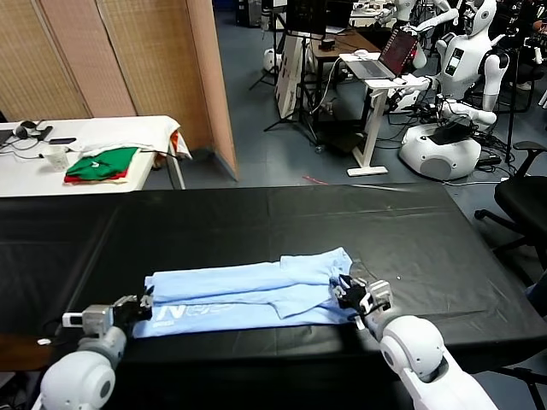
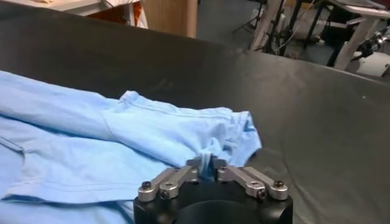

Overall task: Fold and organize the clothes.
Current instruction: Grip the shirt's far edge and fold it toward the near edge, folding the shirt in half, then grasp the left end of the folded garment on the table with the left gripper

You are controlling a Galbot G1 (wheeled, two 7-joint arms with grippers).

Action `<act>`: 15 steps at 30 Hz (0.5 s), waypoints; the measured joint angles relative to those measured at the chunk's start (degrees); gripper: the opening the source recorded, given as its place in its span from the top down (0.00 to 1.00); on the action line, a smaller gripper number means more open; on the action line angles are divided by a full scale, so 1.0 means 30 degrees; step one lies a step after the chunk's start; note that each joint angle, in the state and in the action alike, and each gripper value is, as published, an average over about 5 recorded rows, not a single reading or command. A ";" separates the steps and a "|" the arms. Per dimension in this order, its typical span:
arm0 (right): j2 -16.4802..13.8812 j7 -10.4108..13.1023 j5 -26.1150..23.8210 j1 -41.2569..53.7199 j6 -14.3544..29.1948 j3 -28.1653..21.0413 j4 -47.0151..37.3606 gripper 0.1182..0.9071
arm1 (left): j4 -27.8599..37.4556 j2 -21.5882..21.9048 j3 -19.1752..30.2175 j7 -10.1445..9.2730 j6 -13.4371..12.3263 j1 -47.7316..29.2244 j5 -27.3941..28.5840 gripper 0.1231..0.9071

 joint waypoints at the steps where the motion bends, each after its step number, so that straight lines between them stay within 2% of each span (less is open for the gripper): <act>1: 0.0001 0.0056 0.0103 -0.0015 -0.0032 0.0100 0.0182 0.10 | -0.0178 -0.0073 -0.0132 -0.0001 -0.0027 0.0113 0.0122 0.43; 4: 0.0112 0.0414 0.0456 0.0108 0.0233 0.0392 0.0494 0.01 | -0.0505 -0.0269 -0.0424 -0.0010 -0.0234 0.0225 0.0367 0.21; 7: 0.0406 0.1049 0.0675 0.0502 0.0932 0.0555 0.0341 0.00 | -0.0452 -0.0367 -0.0460 -0.0086 -0.0611 -0.0064 -0.0048 0.07; 10: 0.0925 0.1626 0.0706 0.1184 0.1504 0.0514 -0.0321 0.00 | -0.0019 -0.0461 -0.0292 -0.0272 -0.0766 -0.0740 -0.0897 0.01; 15: 0.2018 0.2314 0.0729 0.2435 0.1911 0.0248 -0.2048 0.00 | 0.1316 -0.0626 0.0284 -0.0345 -0.0608 -0.2284 -0.2044 0.00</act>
